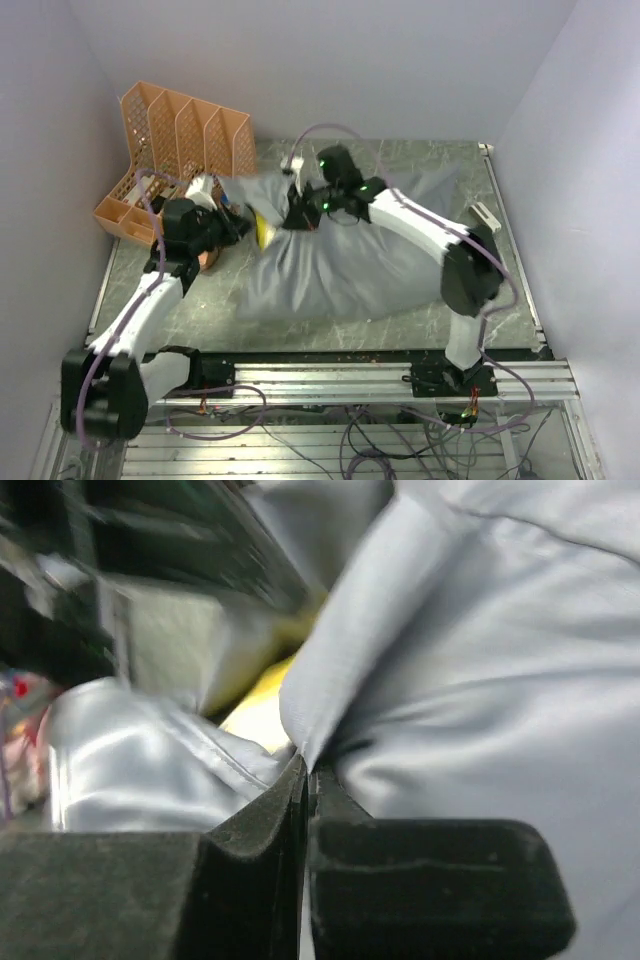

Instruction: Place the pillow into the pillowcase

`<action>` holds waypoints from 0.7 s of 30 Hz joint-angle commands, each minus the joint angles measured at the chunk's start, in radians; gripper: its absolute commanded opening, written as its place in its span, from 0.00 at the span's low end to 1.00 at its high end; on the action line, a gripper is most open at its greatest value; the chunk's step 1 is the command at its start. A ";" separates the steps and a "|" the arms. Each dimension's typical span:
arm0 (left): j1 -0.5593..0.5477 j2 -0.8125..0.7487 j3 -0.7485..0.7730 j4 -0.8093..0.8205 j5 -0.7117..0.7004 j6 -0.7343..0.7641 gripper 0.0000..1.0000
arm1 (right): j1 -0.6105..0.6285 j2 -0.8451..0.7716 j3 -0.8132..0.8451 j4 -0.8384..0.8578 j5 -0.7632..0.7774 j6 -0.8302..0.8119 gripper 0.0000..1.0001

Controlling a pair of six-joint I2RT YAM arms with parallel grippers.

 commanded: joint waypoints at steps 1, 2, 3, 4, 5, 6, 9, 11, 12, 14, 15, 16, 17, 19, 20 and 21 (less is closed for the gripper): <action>0.055 0.104 -0.040 -0.192 0.058 0.013 0.07 | -0.009 0.077 -0.030 -0.063 0.059 -0.048 0.00; 0.054 0.130 -0.021 -0.210 0.058 0.018 0.07 | -0.009 0.087 -0.032 -0.060 0.046 -0.046 0.00; 0.054 0.147 -0.012 -0.209 0.062 0.020 0.07 | -0.008 0.083 -0.040 -0.055 0.025 -0.043 0.00; 0.055 0.156 -0.007 -0.211 0.058 0.024 0.07 | -0.007 0.070 -0.056 -0.041 -0.001 -0.040 0.00; 0.055 0.158 -0.003 -0.220 0.052 0.030 0.07 | -0.007 0.051 -0.077 -0.017 -0.035 -0.032 0.00; 0.055 0.159 0.003 -0.233 0.047 0.040 0.07 | -0.007 0.034 -0.090 0.000 -0.077 -0.026 0.01; 0.055 0.161 0.032 -0.296 0.031 0.081 0.07 | -0.010 -0.006 -0.061 -0.060 -0.211 -0.089 0.35; 0.055 0.148 0.056 -0.357 -0.006 0.116 0.07 | -0.034 -0.052 -0.026 -0.138 -0.262 -0.157 0.54; 0.055 0.135 0.072 -0.406 -0.054 0.141 0.07 | -0.058 -0.091 -0.030 -0.150 -0.277 -0.171 0.64; 0.055 0.092 0.106 -0.524 -0.176 0.197 0.07 | -0.124 -0.167 -0.065 -0.132 -0.296 -0.168 0.77; 0.055 0.068 0.111 -0.569 -0.263 0.212 0.07 | -0.155 -0.200 -0.093 -0.102 -0.292 -0.156 0.81; 0.057 0.039 0.101 -0.591 -0.352 0.216 0.07 | -0.178 -0.224 -0.123 -0.066 -0.278 -0.131 0.84; 0.058 0.014 0.085 -0.604 -0.393 0.207 0.08 | -0.182 -0.242 -0.159 -0.027 -0.250 -0.099 0.86; 0.058 -0.015 0.056 -0.630 -0.441 0.160 0.14 | -0.183 -0.215 -0.208 0.008 -0.161 -0.044 0.86; 0.058 -0.023 0.056 -0.657 -0.472 0.139 0.18 | -0.176 -0.174 -0.208 0.010 -0.126 -0.015 0.84; 0.058 -0.035 0.067 -0.678 -0.515 0.128 0.24 | -0.152 -0.117 -0.189 -0.015 -0.101 -0.003 0.79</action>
